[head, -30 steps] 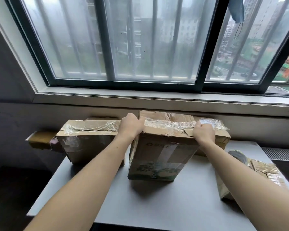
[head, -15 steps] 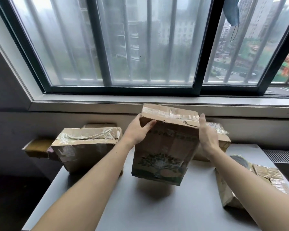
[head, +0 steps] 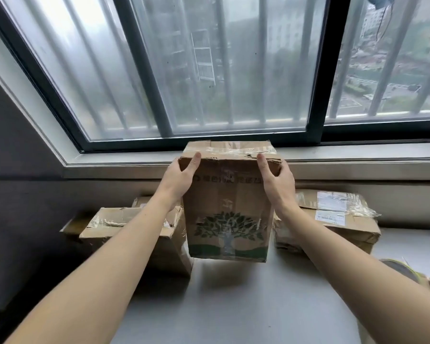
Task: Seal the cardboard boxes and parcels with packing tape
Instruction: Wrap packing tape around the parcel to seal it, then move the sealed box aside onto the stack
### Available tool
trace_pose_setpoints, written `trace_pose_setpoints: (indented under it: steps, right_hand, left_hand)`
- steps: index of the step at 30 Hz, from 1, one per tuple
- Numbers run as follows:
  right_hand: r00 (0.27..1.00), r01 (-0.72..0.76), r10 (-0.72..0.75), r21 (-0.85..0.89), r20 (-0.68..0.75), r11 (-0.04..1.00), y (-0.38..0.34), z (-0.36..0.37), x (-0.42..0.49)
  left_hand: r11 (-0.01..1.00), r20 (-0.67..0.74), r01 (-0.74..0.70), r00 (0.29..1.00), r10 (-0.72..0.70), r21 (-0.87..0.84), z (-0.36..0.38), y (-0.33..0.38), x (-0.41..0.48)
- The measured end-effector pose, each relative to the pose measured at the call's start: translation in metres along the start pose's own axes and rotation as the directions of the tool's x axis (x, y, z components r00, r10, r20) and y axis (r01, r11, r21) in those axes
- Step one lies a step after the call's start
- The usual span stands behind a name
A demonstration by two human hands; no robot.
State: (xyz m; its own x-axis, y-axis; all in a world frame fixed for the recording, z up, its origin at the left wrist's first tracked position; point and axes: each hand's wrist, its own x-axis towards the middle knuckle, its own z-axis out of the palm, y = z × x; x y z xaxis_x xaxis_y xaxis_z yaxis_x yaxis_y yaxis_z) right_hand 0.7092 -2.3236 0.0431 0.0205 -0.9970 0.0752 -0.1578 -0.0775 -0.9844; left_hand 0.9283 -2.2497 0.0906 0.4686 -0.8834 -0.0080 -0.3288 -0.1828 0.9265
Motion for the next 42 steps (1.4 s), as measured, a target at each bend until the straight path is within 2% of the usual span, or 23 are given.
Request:
trace_pose_setpoints:
  steps: [5,13,19,24,27,30,33,42]
  right_hand:
    - [0.997,0.007,-0.009,0.024,0.081,1.0,0.008,0.02,0.017]
    - [0.987,0.007,-0.002,-0.03,0.163,1.0,0.027,0.05,0.036]
    - [0.98,-0.005,0.024,-0.097,0.198,0.995,0.039,0.079,0.039]
    - [0.985,0.029,-0.004,-0.143,0.173,0.989,0.036,0.103,0.04]
    - [0.99,0.044,-0.02,-0.165,0.143,0.985,0.032,0.112,0.04]
    - [0.995,0.002,0.012,-0.146,0.098,0.989,0.03,0.113,0.04]
    - [0.999,-0.002,0.012,-0.18,0.053,0.984,0.029,0.111,0.037]
    - [0.998,-0.014,0.0,-0.25,-0.059,0.968,0.014,0.089,0.02]
  left_hand:
    - [0.988,-0.036,0.095,0.994,-0.1,-0.122,-0.006,-0.025,0.034]
    - [0.995,0.029,0.101,0.995,-0.1,-0.011,-0.019,-0.05,0.063]
    - [0.991,0.0,0.133,0.991,-0.133,-0.001,-0.039,-0.074,0.083]
    - [0.986,0.03,0.142,0.989,-0.145,0.083,-0.058,-0.082,0.093]
    - [0.981,0.009,0.088,0.996,-0.091,0.173,-0.06,-0.08,0.095]
    - [0.946,-0.015,-0.053,0.998,0.061,0.32,-0.057,-0.076,0.098]
    - [0.892,0.021,-0.191,0.98,0.2,0.41,-0.054,-0.072,0.099]
    - [0.846,0.145,-0.453,0.891,0.429,0.282,-0.021,-0.047,0.091]
